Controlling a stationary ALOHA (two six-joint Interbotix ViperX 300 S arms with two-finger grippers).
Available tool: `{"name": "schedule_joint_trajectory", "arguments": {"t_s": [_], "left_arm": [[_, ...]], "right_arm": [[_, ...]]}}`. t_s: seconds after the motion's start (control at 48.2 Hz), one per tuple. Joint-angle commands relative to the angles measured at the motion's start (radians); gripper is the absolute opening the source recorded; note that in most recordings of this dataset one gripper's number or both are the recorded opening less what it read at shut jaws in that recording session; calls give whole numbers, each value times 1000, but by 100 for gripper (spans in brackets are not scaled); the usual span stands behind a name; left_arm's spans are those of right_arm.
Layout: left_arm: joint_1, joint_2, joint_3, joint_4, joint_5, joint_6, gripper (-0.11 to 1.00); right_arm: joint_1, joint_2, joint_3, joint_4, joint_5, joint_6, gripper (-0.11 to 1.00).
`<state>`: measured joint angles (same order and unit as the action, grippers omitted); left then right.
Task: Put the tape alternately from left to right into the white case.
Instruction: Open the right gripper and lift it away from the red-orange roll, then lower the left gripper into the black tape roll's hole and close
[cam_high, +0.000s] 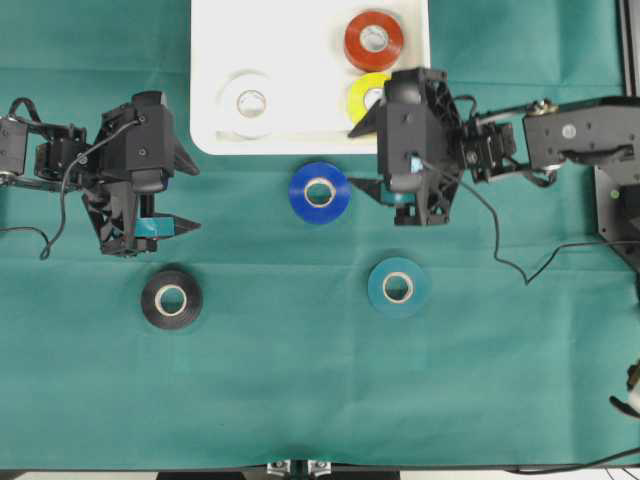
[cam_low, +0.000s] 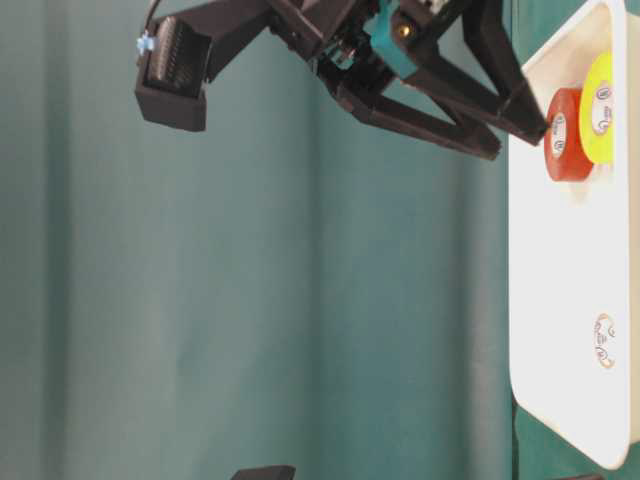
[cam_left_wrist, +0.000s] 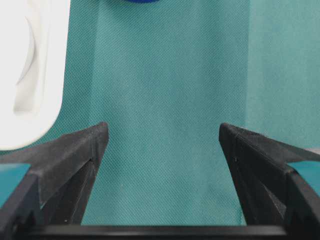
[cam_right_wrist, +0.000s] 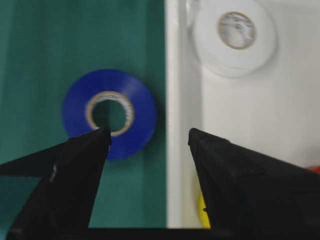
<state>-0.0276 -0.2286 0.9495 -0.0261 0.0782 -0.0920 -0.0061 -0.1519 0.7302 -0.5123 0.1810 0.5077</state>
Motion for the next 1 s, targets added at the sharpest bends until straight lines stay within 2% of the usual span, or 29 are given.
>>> {"name": "schedule_joint_trajectory", "arguments": {"t_s": [0.0, 0.27, 0.975], "left_arm": [[-3, -9, -21, -2, -2, -2, 61], [-3, -8, -23, -2, -2, -11, 61], [-25, -8, -40, -2, 43, -32, 61]], "right_arm": [[21, -23, -8, 8, -8, 2, 71], [55, -11, 38, 48, -55, 3, 71], [55, -8, 44, 48, -78, 2, 71]]}}
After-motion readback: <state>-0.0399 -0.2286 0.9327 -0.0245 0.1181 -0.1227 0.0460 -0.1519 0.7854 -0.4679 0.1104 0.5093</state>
